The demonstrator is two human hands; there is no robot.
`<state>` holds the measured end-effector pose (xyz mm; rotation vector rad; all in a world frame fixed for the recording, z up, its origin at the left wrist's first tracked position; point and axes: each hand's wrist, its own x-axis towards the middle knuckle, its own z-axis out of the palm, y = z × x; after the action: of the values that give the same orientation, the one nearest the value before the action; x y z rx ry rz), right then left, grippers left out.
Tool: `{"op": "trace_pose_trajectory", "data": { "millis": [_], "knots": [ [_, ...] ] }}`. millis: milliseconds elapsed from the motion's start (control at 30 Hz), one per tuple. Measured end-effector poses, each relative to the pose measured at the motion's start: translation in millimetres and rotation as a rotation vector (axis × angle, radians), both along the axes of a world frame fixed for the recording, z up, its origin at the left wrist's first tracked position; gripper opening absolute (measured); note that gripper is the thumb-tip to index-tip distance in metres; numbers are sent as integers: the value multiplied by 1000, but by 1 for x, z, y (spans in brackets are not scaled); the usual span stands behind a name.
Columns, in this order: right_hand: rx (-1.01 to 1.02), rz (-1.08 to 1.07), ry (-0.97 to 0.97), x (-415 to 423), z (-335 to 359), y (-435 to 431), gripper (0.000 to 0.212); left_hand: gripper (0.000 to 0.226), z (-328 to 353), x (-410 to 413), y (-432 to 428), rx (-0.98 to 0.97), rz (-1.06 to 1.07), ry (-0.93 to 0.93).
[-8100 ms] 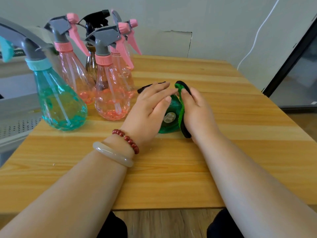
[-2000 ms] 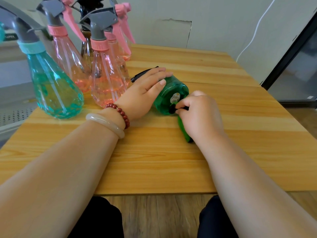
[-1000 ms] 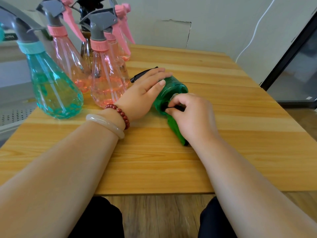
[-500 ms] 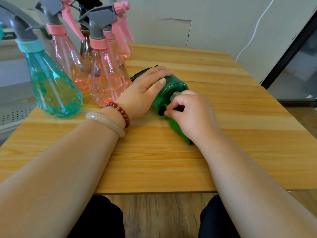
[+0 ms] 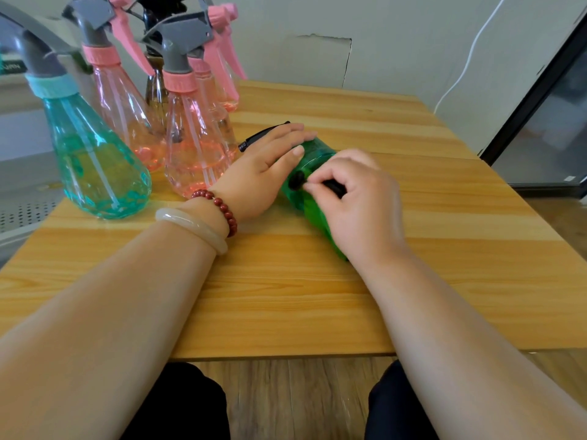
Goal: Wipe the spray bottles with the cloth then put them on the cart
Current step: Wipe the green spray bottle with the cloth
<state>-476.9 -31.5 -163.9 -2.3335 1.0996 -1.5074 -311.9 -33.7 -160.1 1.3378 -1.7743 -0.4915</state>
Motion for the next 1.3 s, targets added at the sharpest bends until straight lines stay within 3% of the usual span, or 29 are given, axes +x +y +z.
{"op": "trace_pose_trajectory", "data": {
  "millis": [167,333,500,667,800,1000,1300],
  "knots": [
    [-90,-246,-219,-3,6,-8,5,31,2,-3,2,23,-23,7],
    [-7,-141,-100,2,3,-5,3,36,2,-2,2,25,-21,-9],
    [62,-195,-268,-3,4,-13,3,37,3,-3,3,35,-13,-8],
    [2,-108,-150,1,3,-7,4,37,2,-2,3,34,-16,-5],
    [19,-175,-204,-5,4,-13,3,38,2,-2,2,36,-11,-16],
    [4,-7,-29,-4,3,-5,4,39,2,-1,2,39,-23,-8],
    [115,66,205,-2,-4,-5,6,40,0,0,2,37,-11,0]
  ]
}}
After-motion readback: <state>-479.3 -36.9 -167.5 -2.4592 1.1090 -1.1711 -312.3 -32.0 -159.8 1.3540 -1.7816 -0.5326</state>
